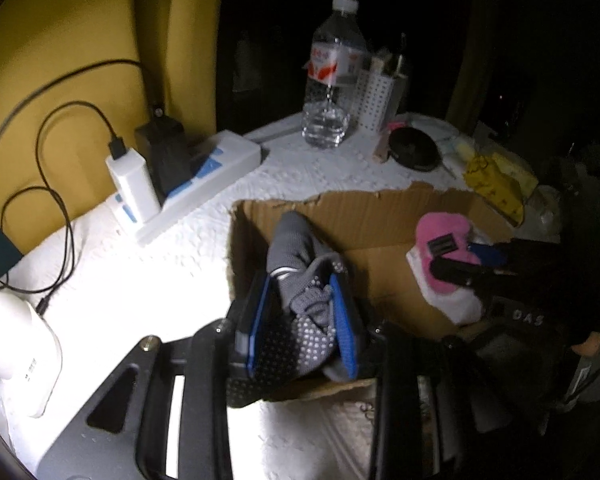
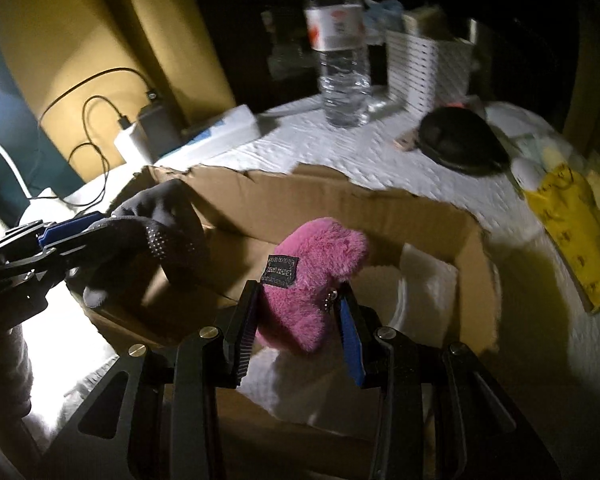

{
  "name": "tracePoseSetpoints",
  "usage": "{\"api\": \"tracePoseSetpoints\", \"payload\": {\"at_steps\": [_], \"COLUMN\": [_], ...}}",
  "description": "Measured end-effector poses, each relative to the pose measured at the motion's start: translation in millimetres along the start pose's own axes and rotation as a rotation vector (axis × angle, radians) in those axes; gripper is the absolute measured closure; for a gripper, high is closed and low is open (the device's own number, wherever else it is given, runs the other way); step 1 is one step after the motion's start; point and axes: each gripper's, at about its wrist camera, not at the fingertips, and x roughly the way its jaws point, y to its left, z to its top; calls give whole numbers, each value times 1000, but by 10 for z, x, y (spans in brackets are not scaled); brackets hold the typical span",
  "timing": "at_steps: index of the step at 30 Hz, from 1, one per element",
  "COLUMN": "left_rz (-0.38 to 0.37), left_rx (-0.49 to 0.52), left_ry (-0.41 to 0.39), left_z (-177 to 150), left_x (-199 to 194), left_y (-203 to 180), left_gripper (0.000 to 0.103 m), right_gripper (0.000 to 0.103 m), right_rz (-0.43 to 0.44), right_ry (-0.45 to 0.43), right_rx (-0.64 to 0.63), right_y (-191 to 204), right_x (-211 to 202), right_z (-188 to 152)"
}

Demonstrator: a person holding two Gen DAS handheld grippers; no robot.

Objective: Organize soft objects
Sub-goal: 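Lower the sock into the box and open the left gripper while the right releases the plush, then withdraw both open grippers from the box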

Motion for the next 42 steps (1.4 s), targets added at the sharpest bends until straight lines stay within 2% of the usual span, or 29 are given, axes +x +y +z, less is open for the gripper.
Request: {"api": "tracePoseSetpoints", "payload": {"at_steps": [8, 13, 15, 21, 22, 24, 42], "left_rz": [30, 33, 32, 40, 39, 37, 10], "left_rx": [28, 36, 38, 45, 45, 43, 12], "left_ry": [50, 61, 58, 31, 28, 19, -60], "left_z": [-29, -23, -23, -7, -6, -8, -145], "left_x": [161, 159, 144, 12, -9, -62, -623], "left_y": [-68, -105, -120, -176, -178, -181, -270], "left_gripper": [67, 59, 53, 49, 47, 31, 24], "right_gripper": [63, 62, 57, 42, 41, 40, 40], "right_rz": [-30, -32, -28, -20, -21, -25, -55], "right_ry": [20, 25, 24, 4, 0, -11, -78], "right_rx": [-11, -10, -9, -27, -29, -33, -33], "right_y": [-13, 11, 12, 107, 117, 145, 312], "right_x": [75, 59, 33, -127, -153, -232, -822], "right_z": [-54, -60, -62, -75, -79, -88, -272]}}
